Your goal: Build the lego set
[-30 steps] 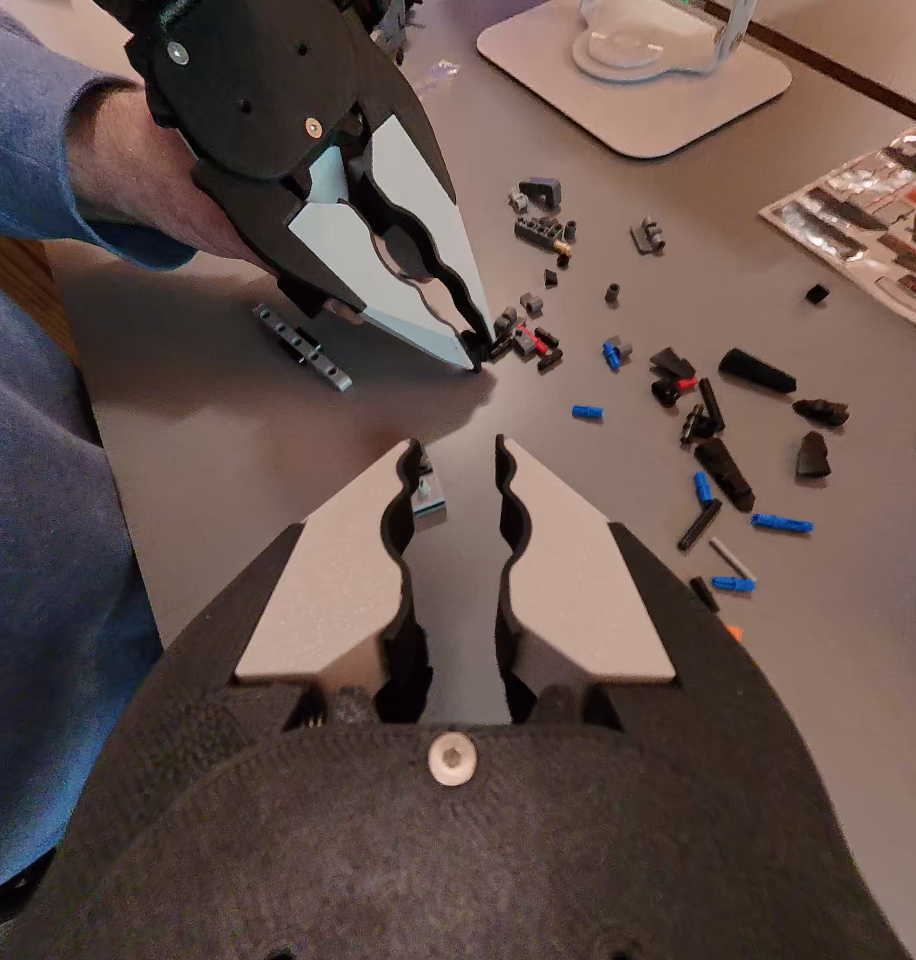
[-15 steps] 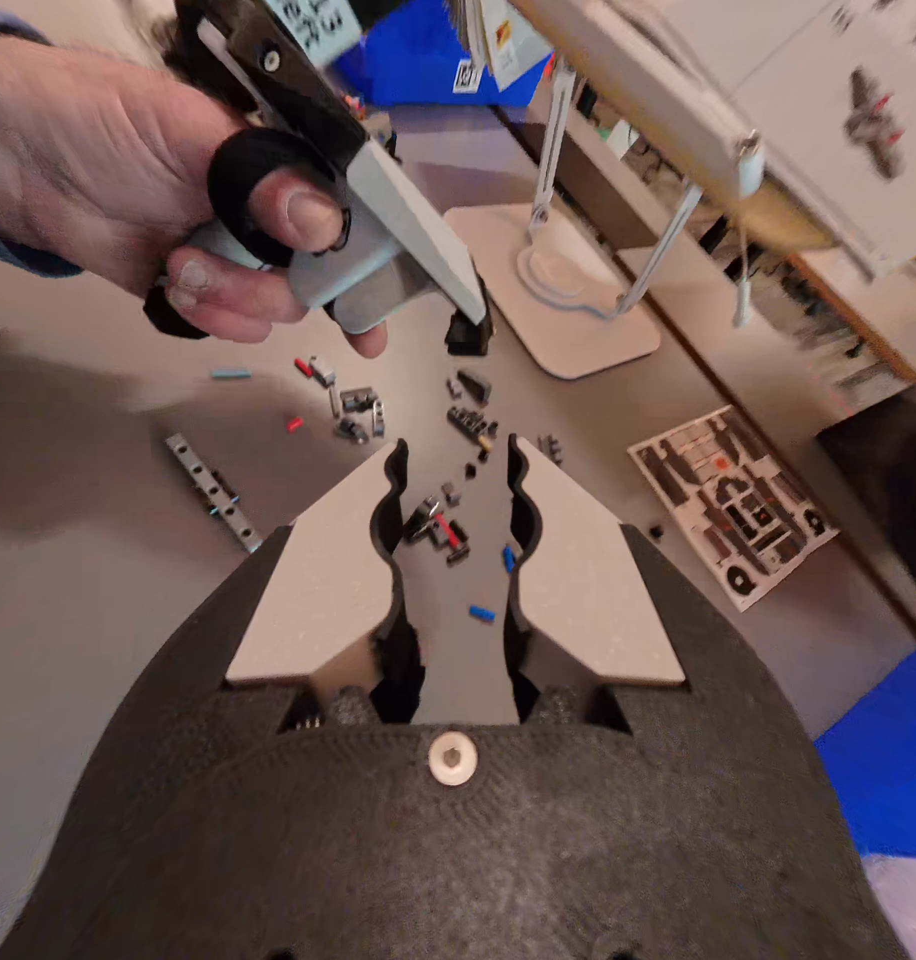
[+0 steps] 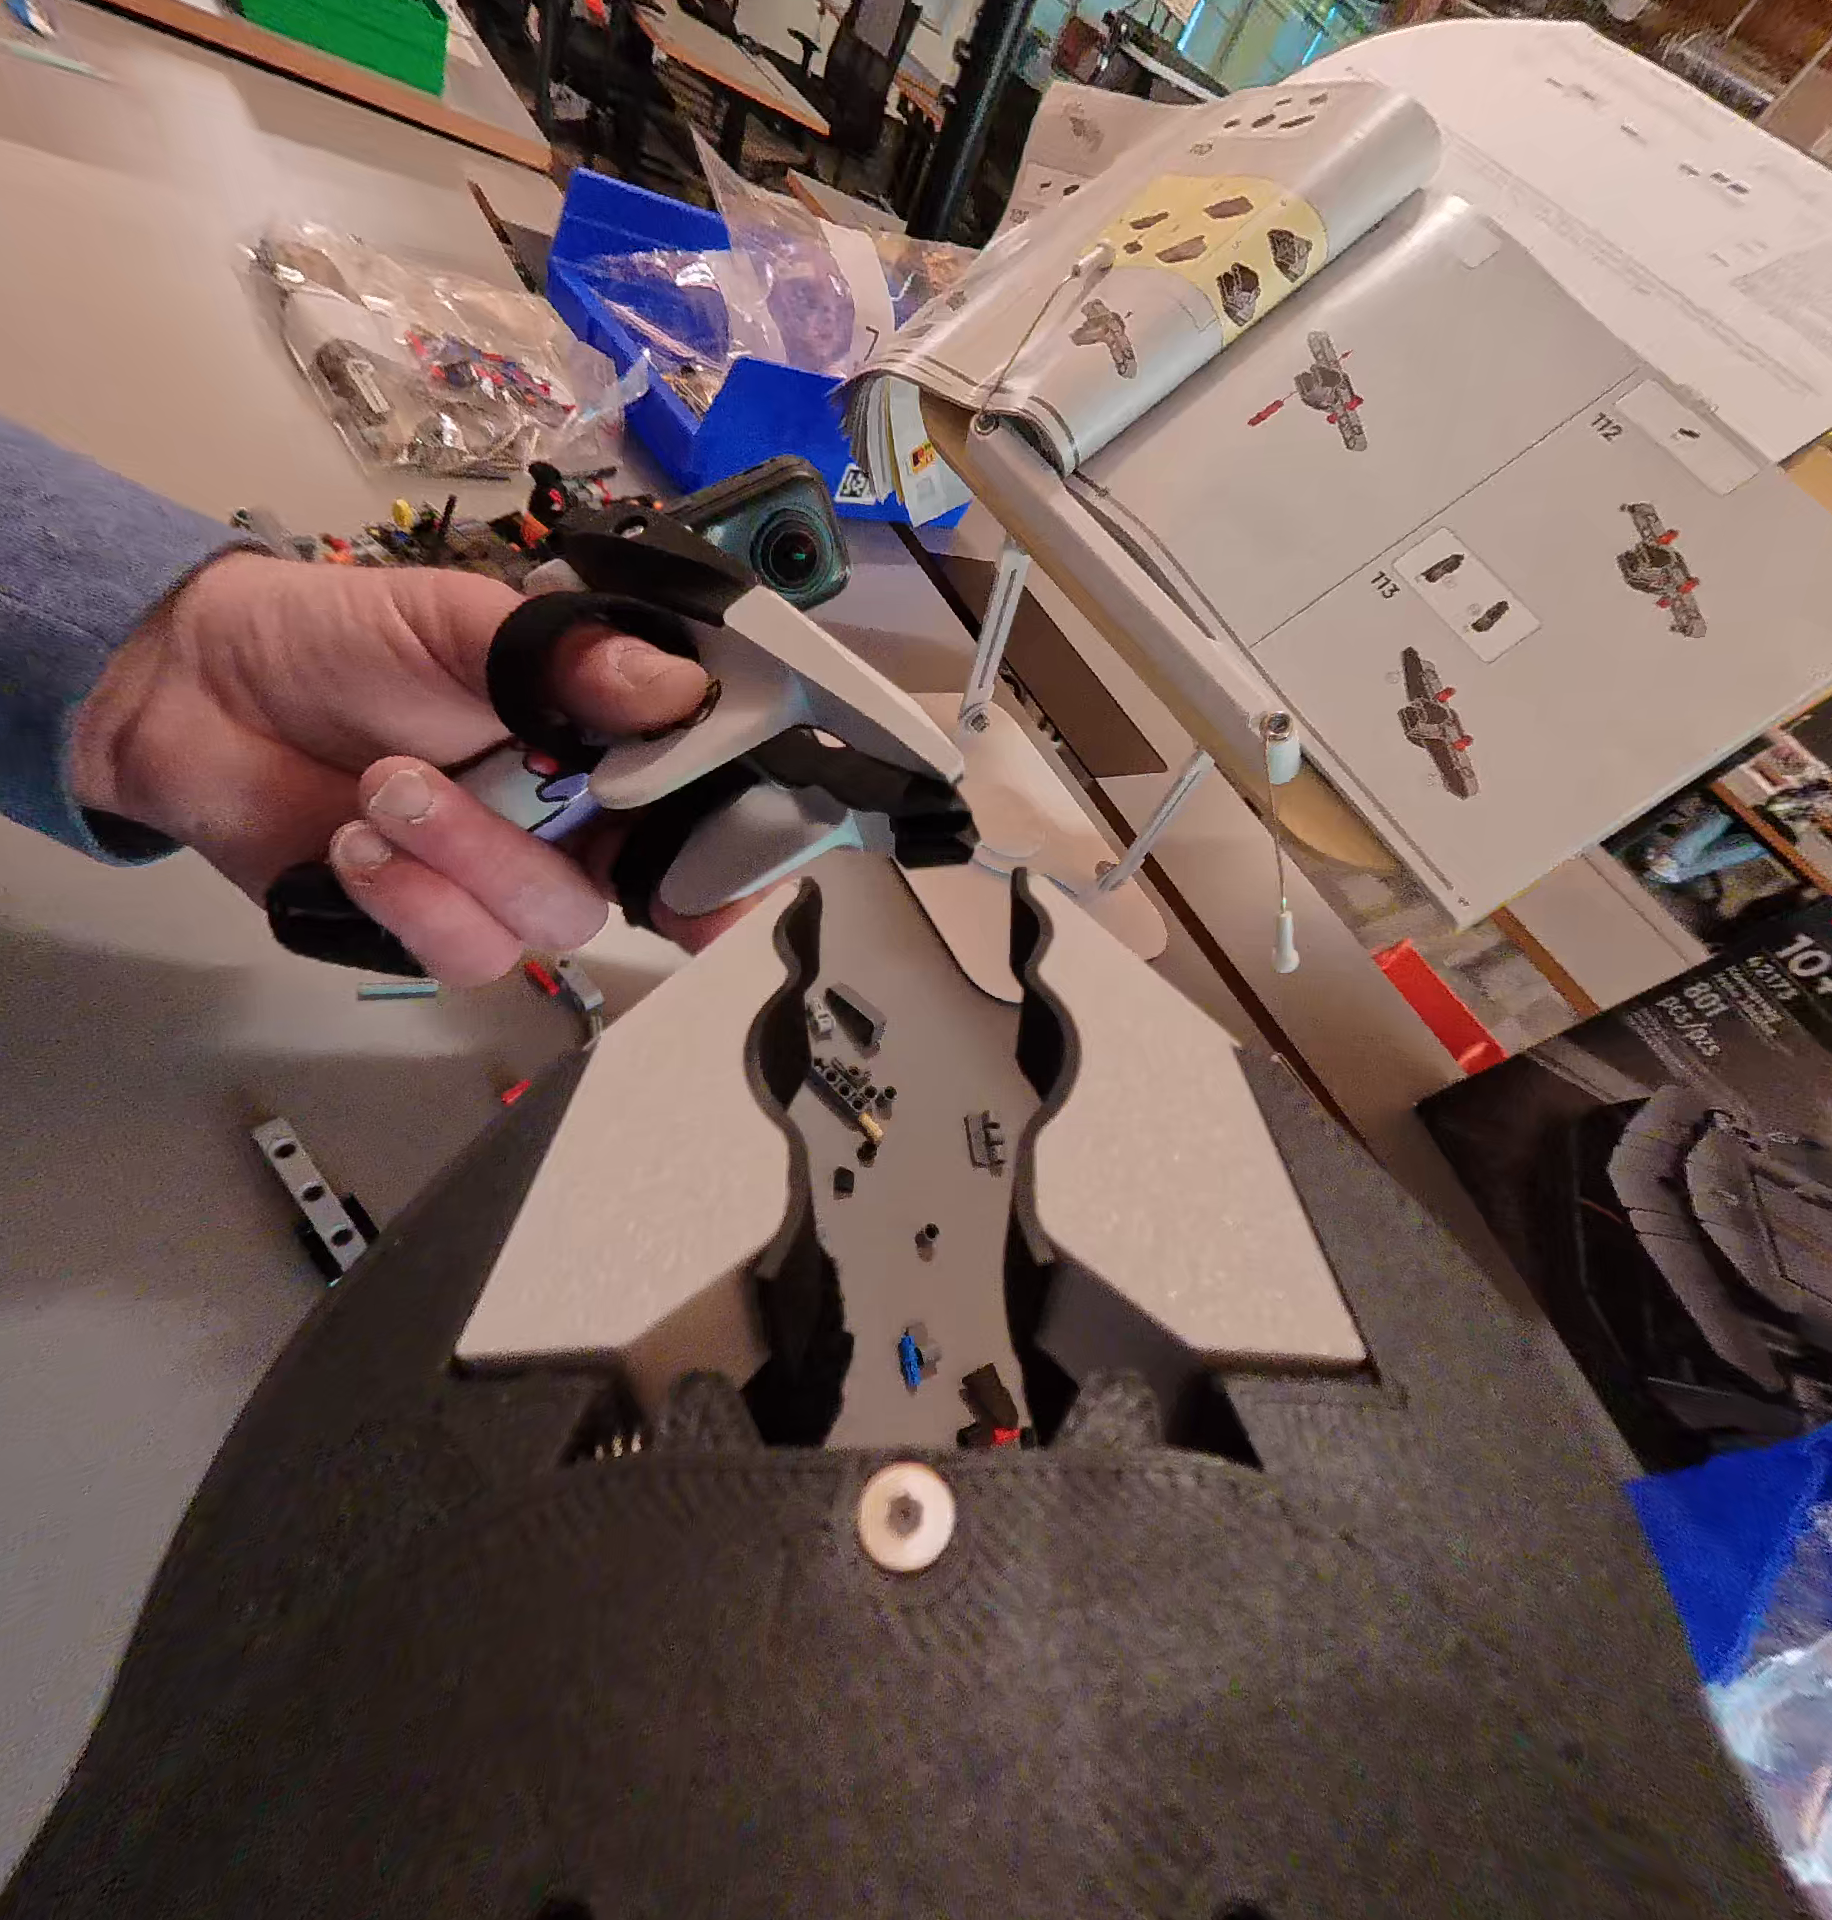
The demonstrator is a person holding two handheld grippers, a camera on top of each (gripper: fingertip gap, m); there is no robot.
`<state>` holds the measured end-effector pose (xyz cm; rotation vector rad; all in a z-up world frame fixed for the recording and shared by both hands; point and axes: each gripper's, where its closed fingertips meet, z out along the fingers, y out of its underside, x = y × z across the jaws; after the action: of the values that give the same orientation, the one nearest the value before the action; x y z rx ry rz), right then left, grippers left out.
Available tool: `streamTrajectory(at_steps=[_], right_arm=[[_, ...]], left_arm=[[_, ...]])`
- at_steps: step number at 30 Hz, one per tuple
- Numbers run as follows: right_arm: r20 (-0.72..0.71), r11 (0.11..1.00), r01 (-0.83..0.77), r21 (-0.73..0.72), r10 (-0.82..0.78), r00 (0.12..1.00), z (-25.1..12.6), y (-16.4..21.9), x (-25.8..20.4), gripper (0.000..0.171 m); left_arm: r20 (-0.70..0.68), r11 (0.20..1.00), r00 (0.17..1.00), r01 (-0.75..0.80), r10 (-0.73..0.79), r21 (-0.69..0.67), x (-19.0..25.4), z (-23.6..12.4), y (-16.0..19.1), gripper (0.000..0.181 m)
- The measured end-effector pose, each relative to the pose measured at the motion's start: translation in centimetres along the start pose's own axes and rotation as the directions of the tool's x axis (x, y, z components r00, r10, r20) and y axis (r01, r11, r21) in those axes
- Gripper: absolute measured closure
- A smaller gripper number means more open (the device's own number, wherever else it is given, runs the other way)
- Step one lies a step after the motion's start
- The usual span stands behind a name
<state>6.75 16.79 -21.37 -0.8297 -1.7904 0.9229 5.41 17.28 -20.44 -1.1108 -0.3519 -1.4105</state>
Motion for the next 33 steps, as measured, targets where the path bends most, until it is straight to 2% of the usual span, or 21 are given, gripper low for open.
streamTrajectory(at_steps=[3, 7, 11, 14, 18, 25, 28, 33], right_arm=[[-0.022, 1.0, 0.024, -0.014, -0.024, 0.999, 0.3, 0.2, -0.2, 0.14], [-0.081, 0.998, 0.056, -0.035, -0.059, 0.995, 0.3, 0.7, 0.3, 0.157], [-0.069, 0.997, 0.064, -0.047, -0.067, 0.995, 0.1, 0.9, 0.2, 0.158], [-0.107, 0.994, 0.079, -0.069, -0.086, 0.991, -0.1, 1.1, 0.7, 0.158], [-0.158, 0.971, 0.194, -0.143, -0.216, 0.964, -0.3, 1.6, 1.3, 0.158], [-0.128, 0.811, 0.532, -0.242, -0.57, 0.811, 0.1, 1.7, 0.7, 0.158], [-0.108, 0.752, 0.608, -0.254, -0.647, 0.755, 0.2, 1.9, 0.6, 0.158], [-0.1, 0.711, 0.651, -0.268, -0.692, 0.715, 0.2, 2.0, 0.5, 0.158]], left_arm=[[-0.018, 0.999, 0.999, 0.037, -0.038, -0.016, 0.0, 0.6, 0.8, 0.17], [-0.026, 0.996, 0.996, 0.086, -0.086, -0.018, -0.3, 1.1, 1.6, 0.17], [-0.035, 0.992, 0.991, 0.128, -0.129, -0.006, -0.5, 1.2, 1.8, 0.17], [0.017, 0.996, 0.996, 0.092, -0.092, 0.001, -0.7, 1.4, 1.6, 0.165], [0.16, 0.997, 0.984, 0.078, -0.078, 0.006, -1.8, 0.5, 1.2, 0.157], [0.223, 0.973, 0.948, 0.229, -0.227, 0.016, -1.6, 0.9, 2.2, 0.154], [0.246, 0.966, 0.935, 0.257, -0.256, 0.025, -1.6, 1.1, 2.5, 0.155], [0.235, 0.955, 0.926, 0.293, -0.296, 0.049, -1.9, 1.2, 2.5, 0.158]])
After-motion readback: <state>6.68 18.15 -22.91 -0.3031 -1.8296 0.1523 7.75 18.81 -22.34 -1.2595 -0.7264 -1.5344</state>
